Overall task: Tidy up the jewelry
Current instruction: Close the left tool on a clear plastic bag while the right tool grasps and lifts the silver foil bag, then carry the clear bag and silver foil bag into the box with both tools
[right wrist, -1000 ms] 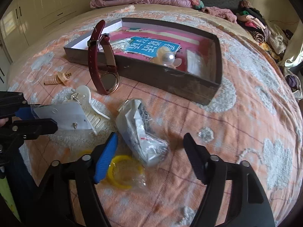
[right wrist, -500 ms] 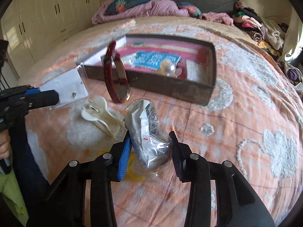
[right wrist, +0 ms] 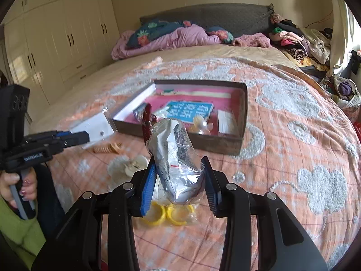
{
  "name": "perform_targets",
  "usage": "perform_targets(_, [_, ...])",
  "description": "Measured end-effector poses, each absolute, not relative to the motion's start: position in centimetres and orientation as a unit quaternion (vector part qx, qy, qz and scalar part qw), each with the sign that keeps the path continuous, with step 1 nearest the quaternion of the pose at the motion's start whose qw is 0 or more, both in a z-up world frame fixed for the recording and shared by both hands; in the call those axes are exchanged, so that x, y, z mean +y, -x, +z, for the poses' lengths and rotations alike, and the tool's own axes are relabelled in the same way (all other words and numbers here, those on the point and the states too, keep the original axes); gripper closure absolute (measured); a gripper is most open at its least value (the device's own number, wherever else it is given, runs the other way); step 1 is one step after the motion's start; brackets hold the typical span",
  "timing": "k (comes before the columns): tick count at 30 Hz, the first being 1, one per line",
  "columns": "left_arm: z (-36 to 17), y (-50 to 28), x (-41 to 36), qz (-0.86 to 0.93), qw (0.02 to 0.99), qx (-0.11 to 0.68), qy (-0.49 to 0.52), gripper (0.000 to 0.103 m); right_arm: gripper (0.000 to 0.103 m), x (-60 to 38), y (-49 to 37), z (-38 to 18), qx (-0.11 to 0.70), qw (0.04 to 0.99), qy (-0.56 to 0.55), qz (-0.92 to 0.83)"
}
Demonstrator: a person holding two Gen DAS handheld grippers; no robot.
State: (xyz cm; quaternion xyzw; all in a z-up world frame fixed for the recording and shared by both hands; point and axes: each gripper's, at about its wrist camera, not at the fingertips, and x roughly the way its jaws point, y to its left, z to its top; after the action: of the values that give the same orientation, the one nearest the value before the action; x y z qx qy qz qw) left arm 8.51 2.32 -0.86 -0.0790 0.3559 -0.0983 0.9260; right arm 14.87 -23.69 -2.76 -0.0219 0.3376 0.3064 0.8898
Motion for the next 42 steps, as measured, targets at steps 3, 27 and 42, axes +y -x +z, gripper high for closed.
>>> perform_targets(3, [-0.7,-8.5,2.9,-0.089,0.928,0.352,0.08,0.09,0.065,-23.6,-14.7,-2.2,0.332,0.891,0.016,0.308])
perform_targets(27, [0.0,-9.9,5.1,-0.051,0.935,0.336,0.1,0.095,0.068,-22.6,-15.8,-0.2,0.305,0.899,0.004,0.314])
perform_targets(42, [-2.9,-6.8,6.9,-0.036,0.901,0.426,0.077,0.042,0.068,-22.8,-16.2,-1.4,0.321,0.89,-0.008,0.324])
